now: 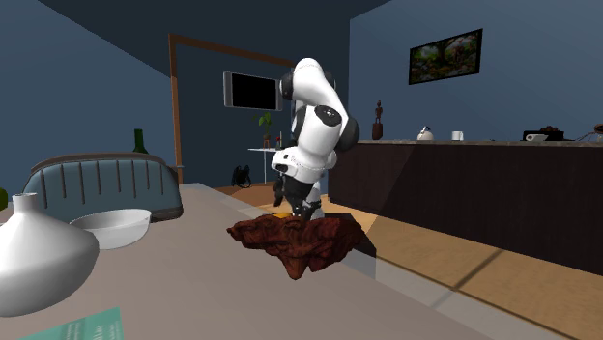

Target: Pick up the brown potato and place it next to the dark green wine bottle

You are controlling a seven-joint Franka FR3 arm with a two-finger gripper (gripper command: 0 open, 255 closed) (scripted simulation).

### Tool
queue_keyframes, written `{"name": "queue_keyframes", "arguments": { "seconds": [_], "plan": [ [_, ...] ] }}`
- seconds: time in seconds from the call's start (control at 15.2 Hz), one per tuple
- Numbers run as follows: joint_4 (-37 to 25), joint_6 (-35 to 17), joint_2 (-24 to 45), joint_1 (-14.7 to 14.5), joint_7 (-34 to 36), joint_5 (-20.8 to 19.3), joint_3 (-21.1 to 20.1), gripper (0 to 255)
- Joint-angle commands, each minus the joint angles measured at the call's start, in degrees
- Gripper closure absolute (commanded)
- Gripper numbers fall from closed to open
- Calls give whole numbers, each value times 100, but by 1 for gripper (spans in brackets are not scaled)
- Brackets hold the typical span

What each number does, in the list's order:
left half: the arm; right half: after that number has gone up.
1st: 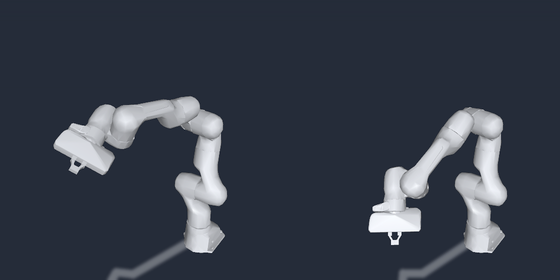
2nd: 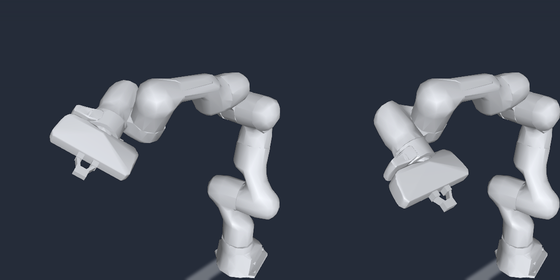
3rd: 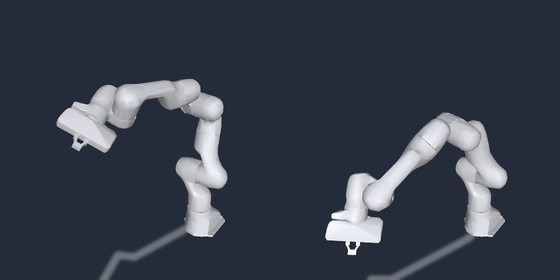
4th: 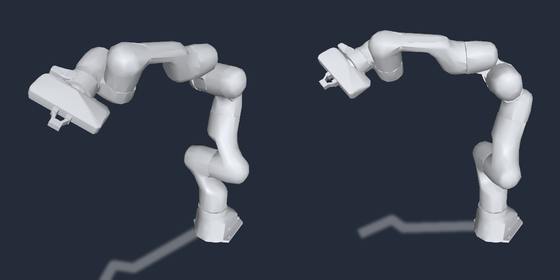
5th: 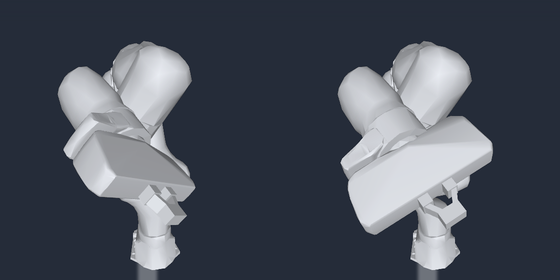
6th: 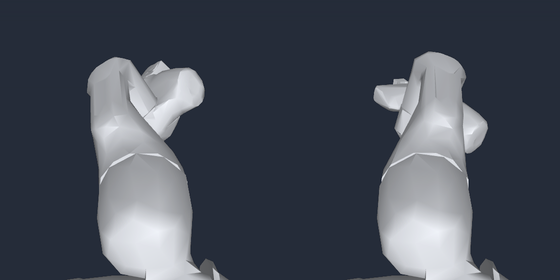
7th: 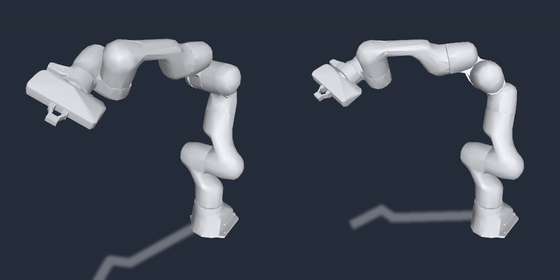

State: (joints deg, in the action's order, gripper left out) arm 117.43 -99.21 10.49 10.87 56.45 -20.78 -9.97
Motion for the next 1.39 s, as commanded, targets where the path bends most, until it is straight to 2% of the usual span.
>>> {"name": "queue_keyframes", "arguments": {
  "seconds": [0.0,0.13,0.66,0.73,1.32],
  "plan": [
    [135,-140,5,27,19,-33,24,0],
    [317,-330,7,61,39,-73,52,0],
    [316,-329,7,61,39,-73,52,0],
    [316,-329,7,61,39,-73,52,255],
    [317,-330,7,61,39,-73,52,255]
  ]
}}
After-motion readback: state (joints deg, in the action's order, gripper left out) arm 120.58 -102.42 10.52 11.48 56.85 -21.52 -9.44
